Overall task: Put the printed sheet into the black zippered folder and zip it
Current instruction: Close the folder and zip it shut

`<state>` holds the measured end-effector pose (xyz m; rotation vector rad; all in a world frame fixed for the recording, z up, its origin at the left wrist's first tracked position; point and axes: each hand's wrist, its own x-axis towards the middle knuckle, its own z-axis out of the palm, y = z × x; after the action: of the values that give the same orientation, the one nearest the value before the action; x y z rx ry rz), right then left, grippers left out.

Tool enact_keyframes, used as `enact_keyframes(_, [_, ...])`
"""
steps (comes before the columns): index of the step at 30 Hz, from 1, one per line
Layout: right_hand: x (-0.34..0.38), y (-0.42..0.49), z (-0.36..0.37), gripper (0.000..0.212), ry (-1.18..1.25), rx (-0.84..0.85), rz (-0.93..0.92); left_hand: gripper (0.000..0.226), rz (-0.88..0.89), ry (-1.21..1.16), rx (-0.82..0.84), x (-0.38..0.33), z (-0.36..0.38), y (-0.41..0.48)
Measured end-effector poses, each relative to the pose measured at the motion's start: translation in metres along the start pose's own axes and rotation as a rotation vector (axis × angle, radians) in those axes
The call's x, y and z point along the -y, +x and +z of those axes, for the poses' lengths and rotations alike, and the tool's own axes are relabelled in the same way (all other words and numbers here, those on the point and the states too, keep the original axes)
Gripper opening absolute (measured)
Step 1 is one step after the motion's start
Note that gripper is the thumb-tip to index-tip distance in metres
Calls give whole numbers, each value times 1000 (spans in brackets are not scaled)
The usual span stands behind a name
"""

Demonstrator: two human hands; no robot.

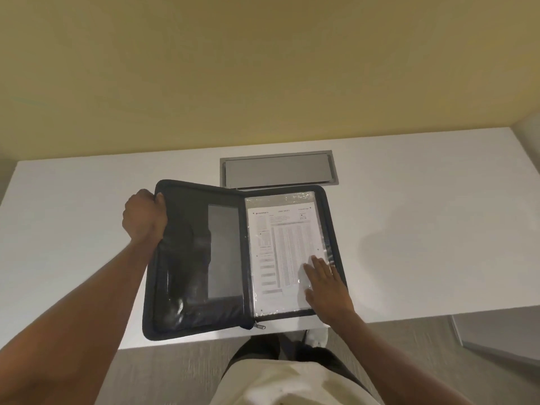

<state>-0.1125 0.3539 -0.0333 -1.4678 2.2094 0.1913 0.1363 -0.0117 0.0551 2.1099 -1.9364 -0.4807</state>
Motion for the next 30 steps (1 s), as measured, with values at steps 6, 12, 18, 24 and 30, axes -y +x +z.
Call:
enact_keyframes(6, [75,-8,-46,58,227,-99,-87,19,59,-99,12,-35,-22,-9])
enact_keyframes(12, [173,-32,-102,62,538,-214,-304,7,59,-185,11,-69,-29,-21])
enact_keyframes(18, [203,-44,-125,64,517,-349,-371,7,132,-188,-2,-99,-29,-39])
enact_keyframes(24, [186,-52,-123,57,564,-338,-343,12,212,-204,-13,-124,-22,-61])
enact_keyframes(30, [168,-54,-128,61,658,-336,-287,21,261,-295,11,-141,-9,-83])
